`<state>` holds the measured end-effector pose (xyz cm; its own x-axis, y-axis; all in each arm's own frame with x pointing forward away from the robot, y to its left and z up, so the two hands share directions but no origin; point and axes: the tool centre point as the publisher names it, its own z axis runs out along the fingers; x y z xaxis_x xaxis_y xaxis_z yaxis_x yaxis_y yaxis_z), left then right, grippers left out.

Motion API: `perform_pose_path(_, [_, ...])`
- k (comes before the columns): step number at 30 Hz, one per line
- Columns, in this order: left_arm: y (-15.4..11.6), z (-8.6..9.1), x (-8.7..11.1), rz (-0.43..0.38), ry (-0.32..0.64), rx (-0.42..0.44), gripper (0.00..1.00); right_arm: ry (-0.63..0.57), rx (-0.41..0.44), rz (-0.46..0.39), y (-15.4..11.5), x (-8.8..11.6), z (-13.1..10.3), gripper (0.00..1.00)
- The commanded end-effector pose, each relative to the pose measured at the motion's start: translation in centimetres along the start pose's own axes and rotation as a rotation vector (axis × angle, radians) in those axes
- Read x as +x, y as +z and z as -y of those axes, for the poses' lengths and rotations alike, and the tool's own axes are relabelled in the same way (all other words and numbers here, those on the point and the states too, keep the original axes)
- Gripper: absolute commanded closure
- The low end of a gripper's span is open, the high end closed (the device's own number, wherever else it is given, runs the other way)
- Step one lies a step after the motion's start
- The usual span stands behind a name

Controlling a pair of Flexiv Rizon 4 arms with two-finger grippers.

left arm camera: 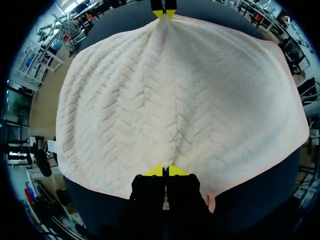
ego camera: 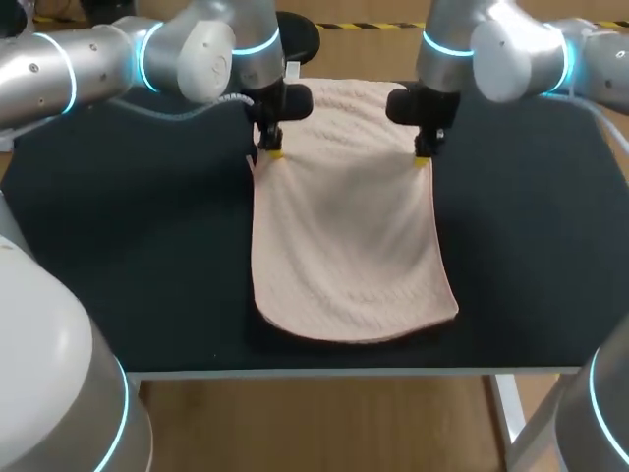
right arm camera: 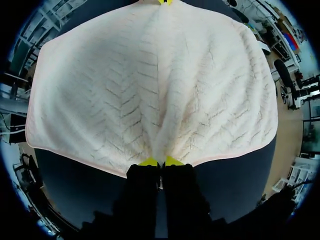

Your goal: Fold the towel

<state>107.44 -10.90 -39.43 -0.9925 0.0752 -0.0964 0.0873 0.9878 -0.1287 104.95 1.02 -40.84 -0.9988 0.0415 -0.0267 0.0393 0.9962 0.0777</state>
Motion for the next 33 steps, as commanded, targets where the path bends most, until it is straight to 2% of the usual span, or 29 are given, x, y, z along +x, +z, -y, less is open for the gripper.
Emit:
perform_pose_path(1, [-5.7,-0.1,1.2,0.073,0.000,-0.007,1.00,-0.016,-0.006,0.066,-4.7,1.1,0.3,1.00])
perform_pose_path(8, [-11.7,-0.6,-0.3,0.157,-0.025,-0.007,1.00,-0.052,-0.041,0.167,-10.1,0.2,-0.1,1.00])
perform_pose_path(9, [-13.0,-0.7,-0.7,0.179,-0.029,-0.032,1.00,-0.058,-0.053,0.184,-11.4,-0.2,0.0,1.00])
perform_pose_path(14, [-17.8,-1.2,-2.9,0.285,-0.035,-0.051,1.00,-0.096,-0.102,0.270,-16.5,-2.1,0.0,1.00])
perform_pose_path(23, [-26.1,0.4,-7.4,0.502,0.008,-0.115,1.00,-0.223,-0.143,0.474,-25.3,-4.7,-3.0,1.00])
perform_pose_path(27, [-29.4,0.9,-8.4,0.594,0.013,-0.130,1.00,-0.233,-0.154,0.550,-28.5,-5.7,-3.9,1.00])
perform_pose_path(33, [-33.1,0.6,-9.4,0.681,-0.005,-0.133,1.00,-0.228,-0.163,0.667,-32.7,-6.9,-4.6,1.00])
